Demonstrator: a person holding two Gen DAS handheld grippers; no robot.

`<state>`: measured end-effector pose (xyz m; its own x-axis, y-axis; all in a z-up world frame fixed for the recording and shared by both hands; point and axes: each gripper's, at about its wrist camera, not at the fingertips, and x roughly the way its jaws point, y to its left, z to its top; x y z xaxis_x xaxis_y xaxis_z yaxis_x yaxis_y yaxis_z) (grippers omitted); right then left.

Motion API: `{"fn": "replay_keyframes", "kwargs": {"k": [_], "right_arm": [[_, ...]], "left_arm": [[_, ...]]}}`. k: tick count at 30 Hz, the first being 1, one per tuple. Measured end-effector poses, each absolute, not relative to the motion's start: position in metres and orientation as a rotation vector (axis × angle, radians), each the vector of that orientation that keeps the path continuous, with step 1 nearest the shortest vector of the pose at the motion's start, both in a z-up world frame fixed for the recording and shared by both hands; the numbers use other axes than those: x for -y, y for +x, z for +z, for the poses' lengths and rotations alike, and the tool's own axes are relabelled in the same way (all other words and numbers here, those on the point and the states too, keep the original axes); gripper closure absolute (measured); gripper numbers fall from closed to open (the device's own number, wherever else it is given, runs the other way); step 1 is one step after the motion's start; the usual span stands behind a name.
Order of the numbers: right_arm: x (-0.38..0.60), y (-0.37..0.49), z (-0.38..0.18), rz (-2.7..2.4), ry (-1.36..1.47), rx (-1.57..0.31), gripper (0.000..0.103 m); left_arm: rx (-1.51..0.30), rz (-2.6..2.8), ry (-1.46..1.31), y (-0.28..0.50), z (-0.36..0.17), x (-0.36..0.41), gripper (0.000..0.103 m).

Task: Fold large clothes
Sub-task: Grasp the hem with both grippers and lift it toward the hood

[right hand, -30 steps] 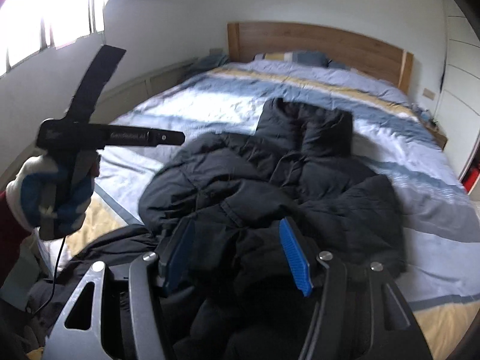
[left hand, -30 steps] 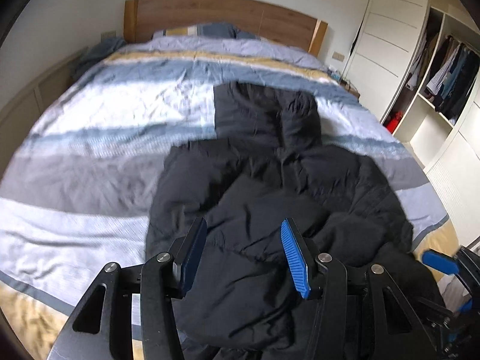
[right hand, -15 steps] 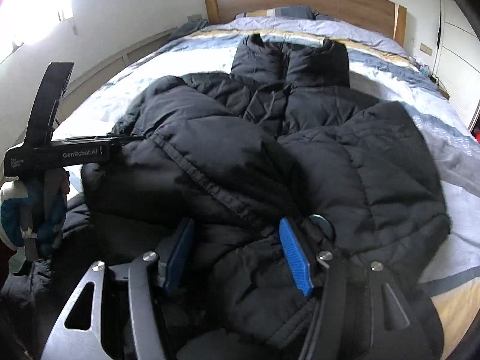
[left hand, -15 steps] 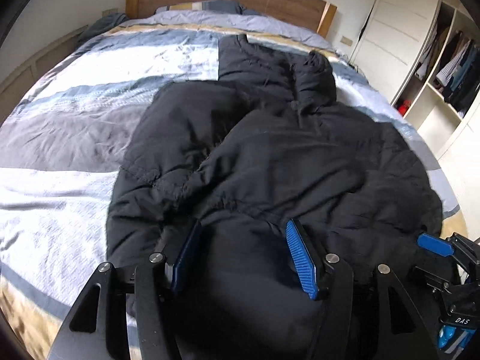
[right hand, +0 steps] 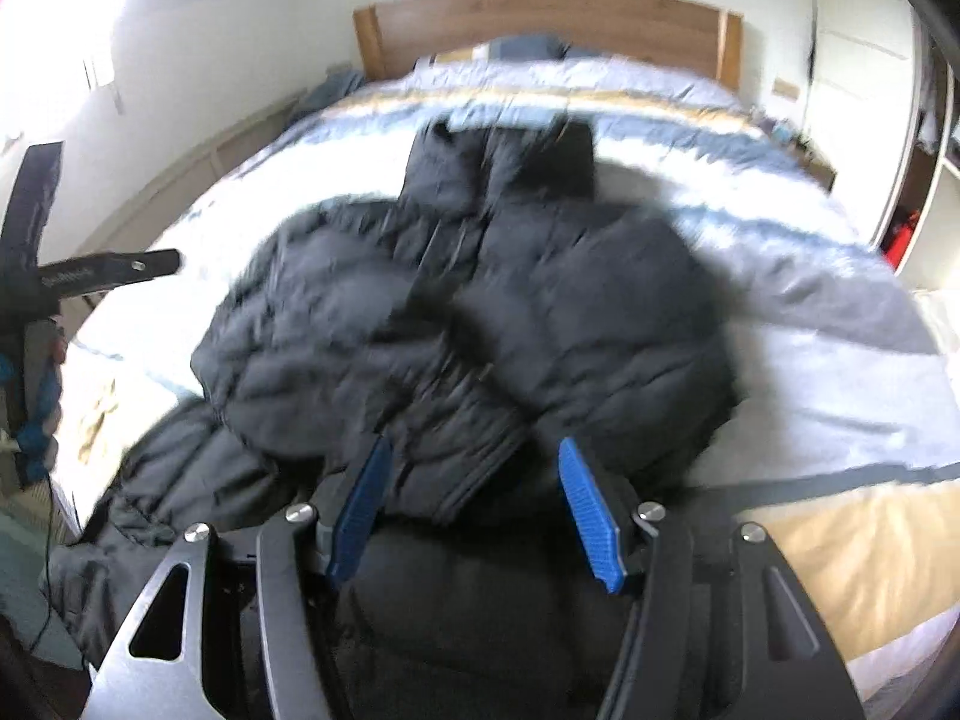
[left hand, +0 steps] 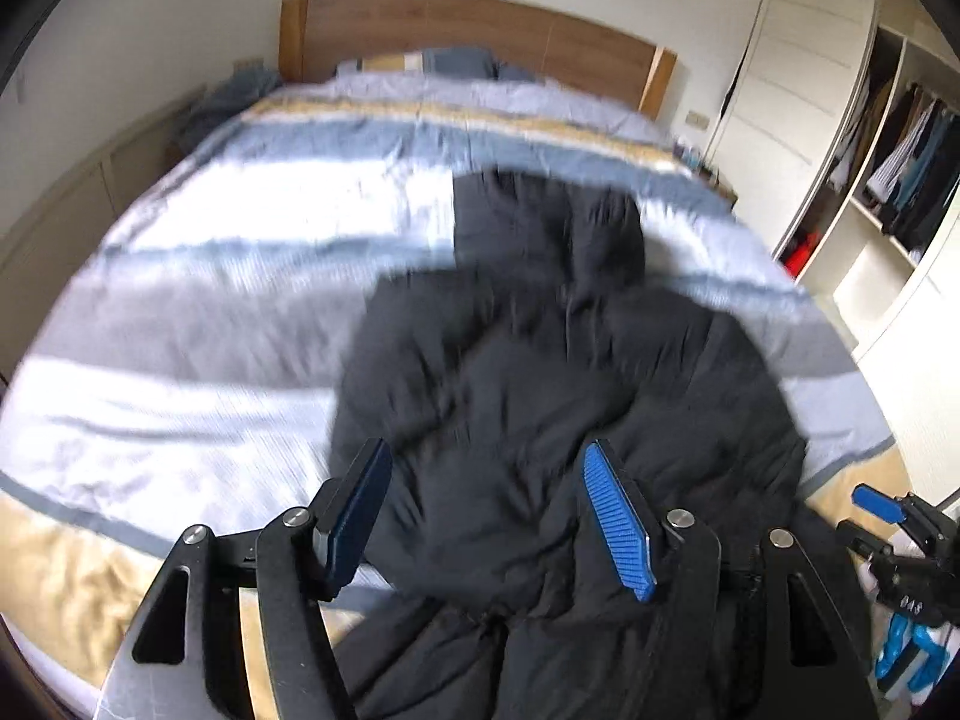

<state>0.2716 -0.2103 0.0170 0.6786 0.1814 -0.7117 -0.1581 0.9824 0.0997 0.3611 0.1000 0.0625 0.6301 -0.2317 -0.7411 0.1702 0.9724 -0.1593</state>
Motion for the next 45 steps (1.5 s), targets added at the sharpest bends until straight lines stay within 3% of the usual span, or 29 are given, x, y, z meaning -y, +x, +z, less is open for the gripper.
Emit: {"fn": "replay_keyframes", "kwargs": {"k": [2, 6, 11, 15, 22, 34, 37, 39, 40, 43, 45], "right_arm": [[0.225, 0.280, 0.043, 0.167, 0.019, -0.767, 0.046], [0.253, 0.325, 0.081, 0.140, 0.033, -0.726, 0.046], [0.272, 0.421, 0.101, 0.160, 0.064, -0.725, 0.045], [0.278, 0.525, 0.085, 0.221, 0.172, -0.729, 0.038], [0.289, 0.699, 0.001, 0.235, 0.326, -0.775, 0.036], [0.271, 0.821, -0.073, 0.246, 0.390, -0.855, 0.036], [0.265, 0.836, -0.086, 0.245, 0.408, -0.885, 0.036], [0.262, 0.842, -0.093, 0.229, 0.400, -0.910, 0.038], [0.260, 0.844, -0.097, 0.223, 0.391, -0.923, 0.048], [0.256, 0.844, -0.101, 0.215, 0.365, -0.947, 0.076], [0.257, 0.840, -0.100, 0.216, 0.353, -0.940, 0.082]], "left_arm": [[-0.835, -0.219, -0.082, 0.372, 0.091, -0.107, 0.026], [-0.792, -0.208, -0.090, 0.409, 0.141, -0.120, 0.020], [-0.789, -0.214, -0.127, 0.498, 0.159, -0.129, 0.009], [-0.804, -0.220, -0.166, 0.596, 0.124, -0.121, 0.005], [-0.886, -0.263, -0.322, 0.744, 0.017, -0.093, 0.005], [-0.991, -0.255, -0.410, 0.842, -0.082, -0.060, 0.005], [-1.021, -0.268, -0.411, 0.850, -0.095, -0.050, 0.012], [-1.059, -0.266, -0.395, 0.855, -0.107, -0.041, 0.034], [-1.076, -0.264, -0.395, 0.856, -0.110, -0.038, 0.048], [-1.104, -0.255, -0.377, 0.856, -0.120, -0.030, 0.066], [-1.098, -0.264, -0.359, 0.851, -0.119, -0.027, 0.077]]}}
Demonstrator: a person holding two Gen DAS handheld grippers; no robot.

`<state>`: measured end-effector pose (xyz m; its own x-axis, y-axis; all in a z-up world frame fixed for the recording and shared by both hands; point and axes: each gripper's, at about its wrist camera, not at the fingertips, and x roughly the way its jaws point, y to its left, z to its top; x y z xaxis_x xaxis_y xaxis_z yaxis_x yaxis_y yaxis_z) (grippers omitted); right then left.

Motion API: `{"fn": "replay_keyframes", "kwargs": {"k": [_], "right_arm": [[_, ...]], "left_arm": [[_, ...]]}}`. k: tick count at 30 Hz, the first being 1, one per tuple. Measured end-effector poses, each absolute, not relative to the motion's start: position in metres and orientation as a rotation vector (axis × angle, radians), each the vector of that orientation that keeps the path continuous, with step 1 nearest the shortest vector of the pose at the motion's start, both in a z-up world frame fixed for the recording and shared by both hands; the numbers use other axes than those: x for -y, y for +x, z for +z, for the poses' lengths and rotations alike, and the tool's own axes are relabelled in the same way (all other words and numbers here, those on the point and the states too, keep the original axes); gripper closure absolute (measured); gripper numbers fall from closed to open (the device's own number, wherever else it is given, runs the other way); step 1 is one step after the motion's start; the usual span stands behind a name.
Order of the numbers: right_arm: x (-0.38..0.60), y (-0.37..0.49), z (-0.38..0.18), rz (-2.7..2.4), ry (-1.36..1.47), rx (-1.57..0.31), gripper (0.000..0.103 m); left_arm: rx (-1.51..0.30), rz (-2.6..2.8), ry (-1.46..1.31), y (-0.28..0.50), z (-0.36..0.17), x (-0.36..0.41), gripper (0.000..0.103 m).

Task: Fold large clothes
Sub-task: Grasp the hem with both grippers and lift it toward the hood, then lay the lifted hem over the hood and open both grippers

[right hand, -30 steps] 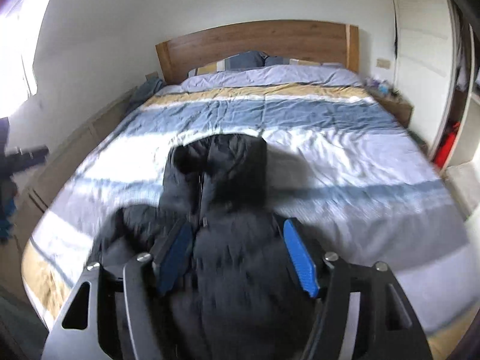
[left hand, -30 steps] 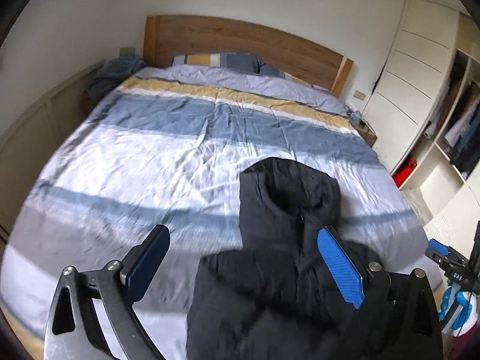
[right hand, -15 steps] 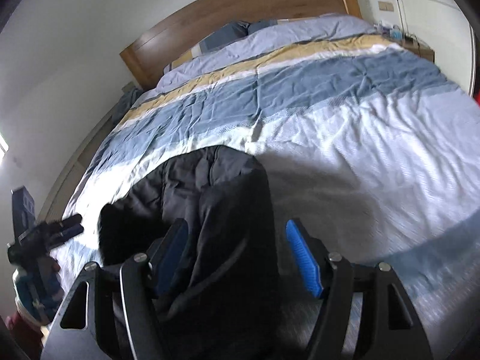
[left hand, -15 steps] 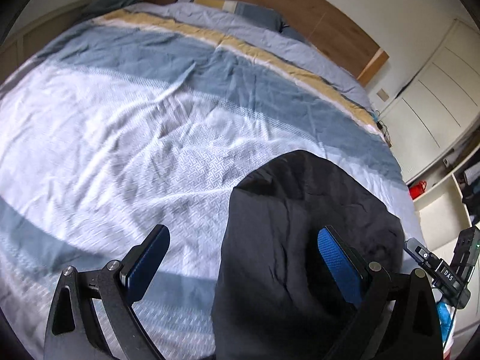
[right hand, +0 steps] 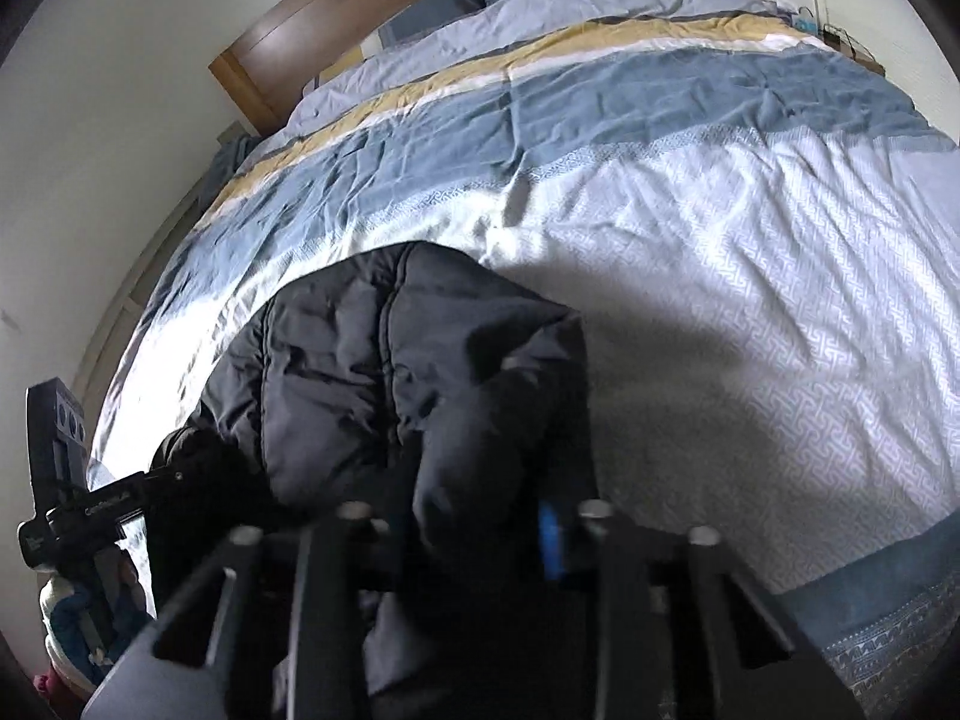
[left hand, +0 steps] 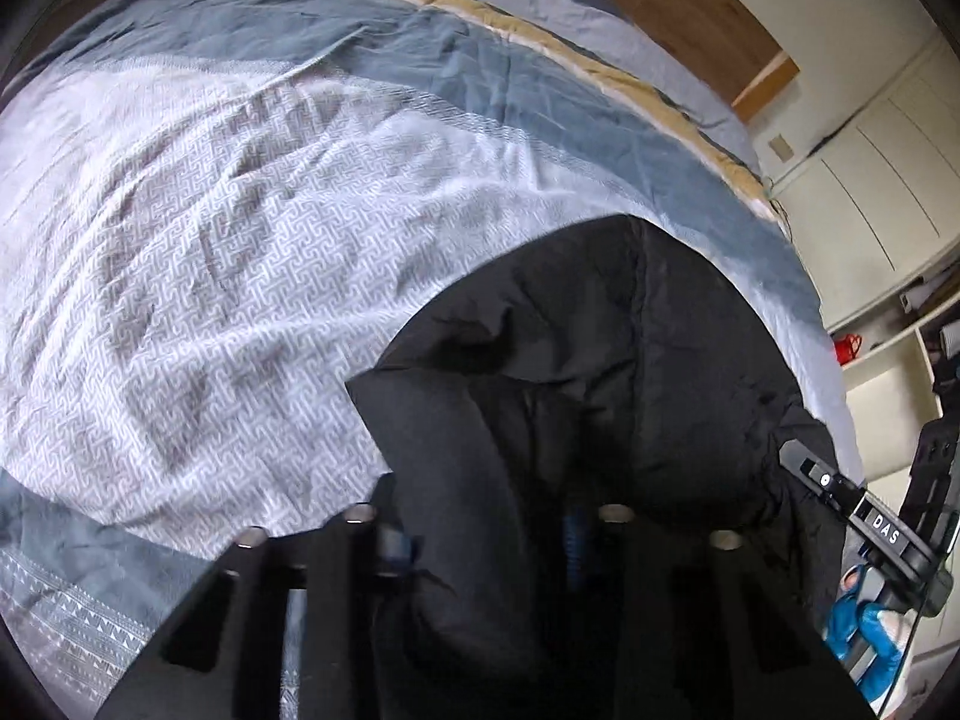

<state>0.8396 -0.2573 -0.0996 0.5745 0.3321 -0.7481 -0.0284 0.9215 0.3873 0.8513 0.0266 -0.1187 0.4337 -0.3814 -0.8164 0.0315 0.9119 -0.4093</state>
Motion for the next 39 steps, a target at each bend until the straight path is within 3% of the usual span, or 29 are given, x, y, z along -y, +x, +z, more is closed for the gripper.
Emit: {"fn": "replay_keyframes", "kwargs": {"k": [2, 8, 22, 39], "right_arm": [[0.260, 0.830, -0.091, 0.215, 0.345, -0.913, 0.086], [0.269, 0.800, -0.060, 0.241, 0.345, -0.841, 0.089], [0.294, 0.705, 0.003, 0.386, 0.357, -0.704, 0.091], [0.315, 0.497, 0.043, 0.539, 0.402, -0.506, 0.091]], "left_arm": [[-1.080, -0.270, -0.335, 0.843, -0.112, -0.024, 0.083], [-1.011, -0.302, -0.301, 0.812, -0.083, -0.024, 0.088], [-0.860, -0.399, -0.268, 0.714, -0.012, -0.039, 0.091], [-0.783, -0.495, -0.232, 0.527, 0.037, -0.060, 0.094]]}}
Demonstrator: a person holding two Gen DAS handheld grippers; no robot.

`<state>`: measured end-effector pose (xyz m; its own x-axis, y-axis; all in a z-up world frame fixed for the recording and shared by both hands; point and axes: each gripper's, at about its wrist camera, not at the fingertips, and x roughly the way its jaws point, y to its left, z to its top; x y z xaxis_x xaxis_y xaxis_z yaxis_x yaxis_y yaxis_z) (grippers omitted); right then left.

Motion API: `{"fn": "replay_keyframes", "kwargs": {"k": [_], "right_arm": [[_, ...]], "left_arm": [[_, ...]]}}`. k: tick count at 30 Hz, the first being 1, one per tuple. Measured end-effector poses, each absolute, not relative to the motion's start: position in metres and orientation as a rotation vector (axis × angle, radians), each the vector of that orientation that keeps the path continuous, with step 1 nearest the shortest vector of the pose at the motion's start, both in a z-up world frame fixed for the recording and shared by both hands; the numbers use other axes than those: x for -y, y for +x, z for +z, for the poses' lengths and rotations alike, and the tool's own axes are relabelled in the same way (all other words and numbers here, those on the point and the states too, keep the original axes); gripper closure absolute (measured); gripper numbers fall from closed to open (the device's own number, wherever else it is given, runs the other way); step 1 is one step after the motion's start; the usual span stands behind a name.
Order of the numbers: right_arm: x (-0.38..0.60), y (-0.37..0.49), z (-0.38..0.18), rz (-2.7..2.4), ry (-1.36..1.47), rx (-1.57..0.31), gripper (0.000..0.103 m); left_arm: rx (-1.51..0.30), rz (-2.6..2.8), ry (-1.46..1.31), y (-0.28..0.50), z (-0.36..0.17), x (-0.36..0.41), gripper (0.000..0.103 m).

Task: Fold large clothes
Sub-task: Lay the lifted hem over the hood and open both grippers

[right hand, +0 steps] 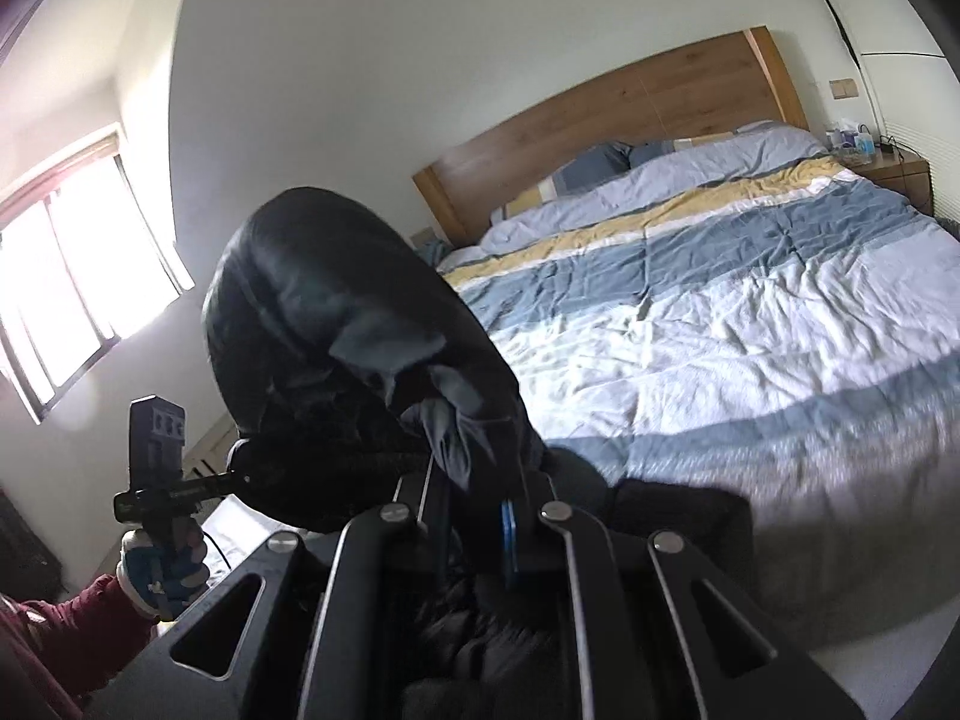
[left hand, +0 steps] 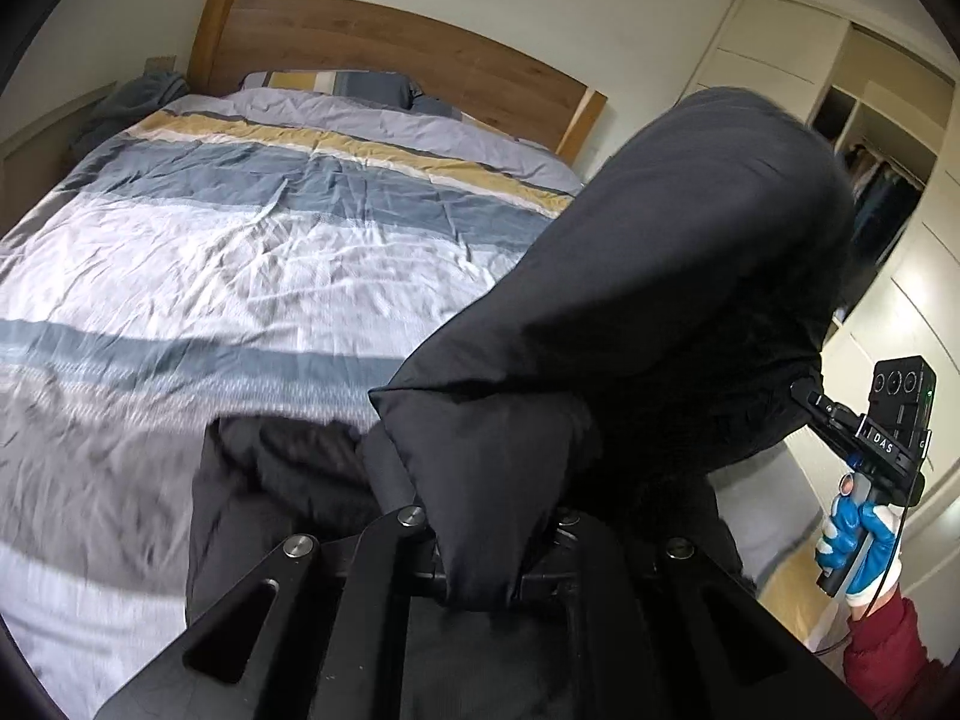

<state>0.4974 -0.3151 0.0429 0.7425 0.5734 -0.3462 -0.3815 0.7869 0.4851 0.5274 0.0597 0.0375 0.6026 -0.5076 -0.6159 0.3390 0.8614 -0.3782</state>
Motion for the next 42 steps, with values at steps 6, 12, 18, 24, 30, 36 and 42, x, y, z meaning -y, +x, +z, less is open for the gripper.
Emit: {"fn": "replay_keyframes", "kwargs": {"k": [6, 12, 18, 24, 30, 36, 42], "right_arm": [[0.319, 0.447, 0.007, 0.541, 0.506, -0.522, 0.091], [0.323, 0.403, -0.047, 0.520, 0.558, -0.575, 0.091], [0.324, 0.410, -0.110, 0.454, 0.580, -0.716, 0.090], [0.316, 0.405, -0.105, 0.411, 0.522, -0.744, 0.087], [0.311, 0.389, -0.090, 0.348, 0.433, -0.791, 0.072], [0.327, 0.360, -0.071, 0.291, 0.412, -0.791, 0.064], [0.344, 0.343, -0.034, 0.275, 0.387, -0.754, 0.064]], "left_arm": [[-0.811, -0.469, -0.197, 0.479, 0.001, -0.056, 0.094], [-0.846, -0.467, -0.173, 0.444, -0.044, -0.056, 0.094], [-0.886, -0.406, -0.144, 0.460, -0.081, -0.050, 0.094], [-0.920, -0.364, -0.167, 0.464, -0.083, -0.049, 0.090], [-0.932, -0.305, -0.137, 0.459, -0.073, -0.046, 0.080], [-0.932, -0.276, -0.130, 0.427, -0.058, -0.058, 0.044], [-0.880, -0.273, -0.166, 0.404, -0.019, -0.080, 0.037]]}}
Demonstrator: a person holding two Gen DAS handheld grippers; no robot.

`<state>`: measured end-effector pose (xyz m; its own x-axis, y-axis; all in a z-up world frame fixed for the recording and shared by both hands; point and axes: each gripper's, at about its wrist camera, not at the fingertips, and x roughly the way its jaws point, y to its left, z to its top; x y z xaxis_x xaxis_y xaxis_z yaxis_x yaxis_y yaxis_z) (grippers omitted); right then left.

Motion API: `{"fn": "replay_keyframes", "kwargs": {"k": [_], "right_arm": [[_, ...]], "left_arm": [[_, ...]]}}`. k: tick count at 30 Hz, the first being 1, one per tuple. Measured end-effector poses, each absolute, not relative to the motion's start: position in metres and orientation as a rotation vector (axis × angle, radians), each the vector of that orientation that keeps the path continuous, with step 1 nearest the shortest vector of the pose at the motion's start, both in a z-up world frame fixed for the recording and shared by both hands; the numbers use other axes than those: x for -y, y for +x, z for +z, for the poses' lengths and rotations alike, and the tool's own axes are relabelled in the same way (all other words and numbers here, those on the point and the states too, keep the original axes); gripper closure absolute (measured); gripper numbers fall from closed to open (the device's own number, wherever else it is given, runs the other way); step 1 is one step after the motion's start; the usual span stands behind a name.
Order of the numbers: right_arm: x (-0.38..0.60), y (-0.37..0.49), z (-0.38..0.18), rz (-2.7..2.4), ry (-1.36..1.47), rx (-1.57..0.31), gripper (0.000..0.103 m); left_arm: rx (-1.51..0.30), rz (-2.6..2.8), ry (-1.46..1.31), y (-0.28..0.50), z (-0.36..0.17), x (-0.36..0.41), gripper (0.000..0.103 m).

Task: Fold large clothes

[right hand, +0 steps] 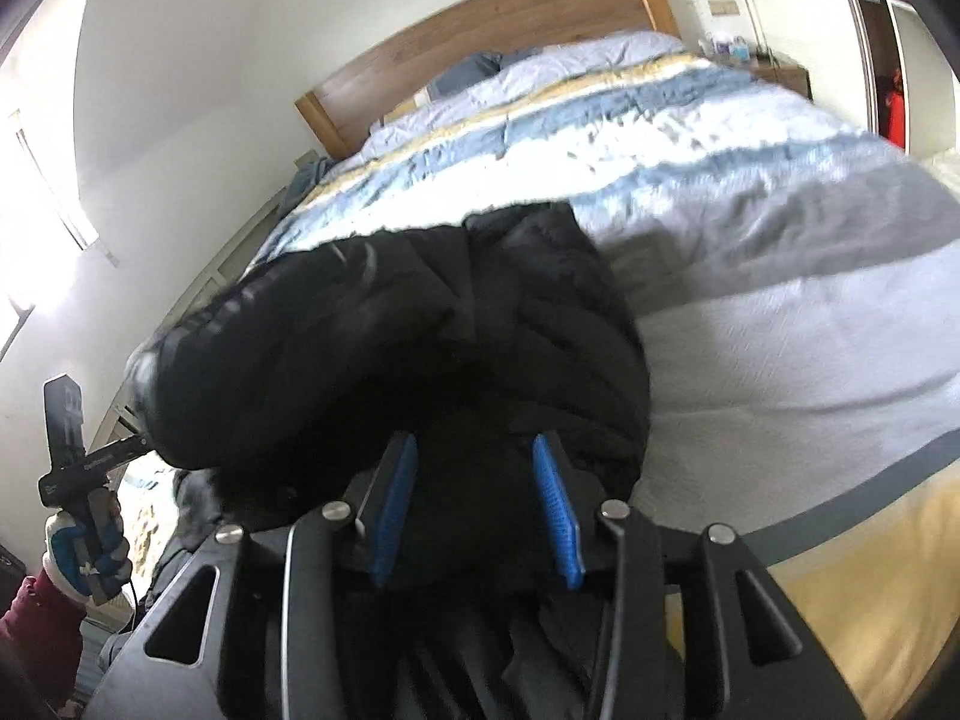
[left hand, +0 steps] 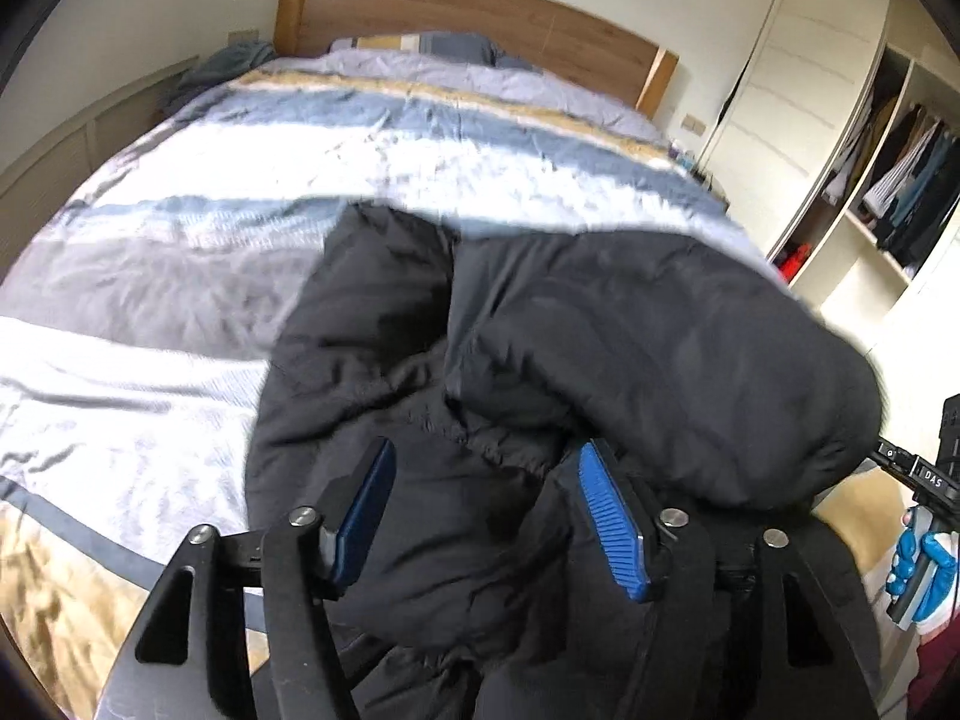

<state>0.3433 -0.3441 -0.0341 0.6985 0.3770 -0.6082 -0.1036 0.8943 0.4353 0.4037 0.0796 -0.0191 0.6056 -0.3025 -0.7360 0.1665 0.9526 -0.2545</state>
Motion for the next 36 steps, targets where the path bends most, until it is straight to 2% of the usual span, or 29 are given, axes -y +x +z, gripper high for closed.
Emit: {"fn": "replay_keyframes", "kwargs": {"k": [2, 7, 15, 20, 25, 29, 36], "right_arm": [[0.340, 0.348, -0.011, 0.285, 0.357, -0.723, 0.064], [0.311, 0.382, 0.030, 0.342, 0.286, -0.670, 0.063], [0.244, 0.446, 0.043, 0.402, 0.186, -0.650, 0.057], [0.220, 0.474, 0.017, 0.400, 0.140, -0.698, 0.057], [0.212, 0.470, -0.044, 0.422, 0.093, -0.786, 0.057], [0.213, 0.456, -0.080, 0.429, 0.090, -0.777, 0.056], [0.207, 0.453, -0.101, 0.404, 0.050, -0.778, 0.056]], "left_arm": [[-0.854, -0.278, -0.172, 0.406, -0.001, -0.080, 0.032], [-0.817, -0.303, -0.188, 0.433, 0.029, -0.057, 0.031], [-0.832, -0.326, -0.167, 0.483, 0.019, -0.009, 0.031], [-0.871, -0.348, -0.124, 0.503, -0.010, 0.018, 0.030], [-0.920, -0.353, -0.070, 0.494, -0.058, 0.020, 0.029], [-0.902, -0.356, -0.023, 0.478, -0.091, 0.012, 0.026], [-0.909, -0.344, 0.032, 0.477, -0.111, 0.017, 0.025]]}}
